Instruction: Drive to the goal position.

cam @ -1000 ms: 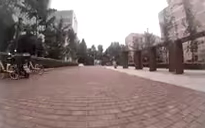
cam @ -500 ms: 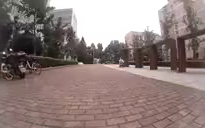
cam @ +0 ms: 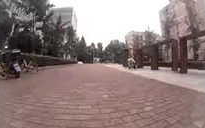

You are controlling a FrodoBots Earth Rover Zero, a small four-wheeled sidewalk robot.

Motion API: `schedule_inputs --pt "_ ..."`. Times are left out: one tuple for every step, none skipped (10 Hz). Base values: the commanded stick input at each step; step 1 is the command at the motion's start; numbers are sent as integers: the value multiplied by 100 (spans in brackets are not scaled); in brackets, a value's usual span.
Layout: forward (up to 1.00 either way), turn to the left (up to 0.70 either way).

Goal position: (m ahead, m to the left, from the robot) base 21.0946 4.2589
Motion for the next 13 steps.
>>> schedule_inputs --pt "63 0" --pt "63 0" --pt "63 0" --pt "63 0" --pt "63 0" --pt "63 0" --pt "63 0" --pt "63 0" --pt "63 0" --pt "63 0" --pt "63 0" --pt "63 0" --pt "63 0"
